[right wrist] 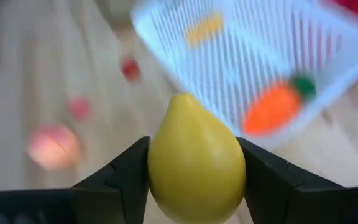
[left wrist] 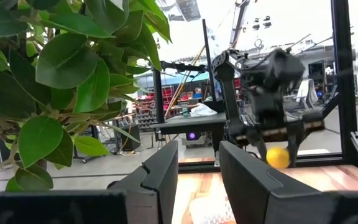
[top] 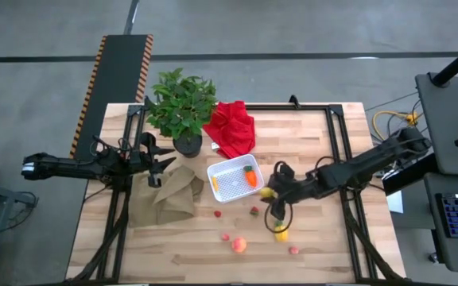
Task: Pick and placing Produce into tupperware
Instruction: Put the yellow lemon into the bin
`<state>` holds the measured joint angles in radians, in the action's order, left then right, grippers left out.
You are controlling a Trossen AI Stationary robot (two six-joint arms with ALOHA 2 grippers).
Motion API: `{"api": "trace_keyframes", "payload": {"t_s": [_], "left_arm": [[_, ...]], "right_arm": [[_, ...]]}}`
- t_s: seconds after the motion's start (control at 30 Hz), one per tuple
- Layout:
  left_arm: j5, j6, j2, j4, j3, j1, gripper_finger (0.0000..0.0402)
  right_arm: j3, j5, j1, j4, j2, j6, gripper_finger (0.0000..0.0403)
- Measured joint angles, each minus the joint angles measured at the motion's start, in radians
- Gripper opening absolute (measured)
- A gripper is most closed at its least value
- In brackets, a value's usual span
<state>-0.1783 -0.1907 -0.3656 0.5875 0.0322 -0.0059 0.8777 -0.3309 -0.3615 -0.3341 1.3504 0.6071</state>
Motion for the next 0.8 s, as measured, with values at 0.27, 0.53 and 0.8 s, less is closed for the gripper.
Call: {"api": "trace_keyframes", "payload": {"t_s": [0.27, 0.53, 0.8], "left_arm": [[-0.003, 0.000, 0.000, 0.006, 0.000, 0.000, 0.0105], [-0.003, 0.000, 0.000, 0.004, 0.000, 0.000, 0.0105], [-0.003, 0.000, 0.001, -0.001, 0.000, 0.000, 0.0105]], "right_arm": [[-0.018, -0.030, 0.085, 0.241, 0.054, -0.078, 0.0194], [0.062, -0.002, 0.220, 0.278, 0.217, -0.091, 0.0194], [0.245, 0.047, 0.318, 0.115, 0.402, -0.093, 0.0194]]}}
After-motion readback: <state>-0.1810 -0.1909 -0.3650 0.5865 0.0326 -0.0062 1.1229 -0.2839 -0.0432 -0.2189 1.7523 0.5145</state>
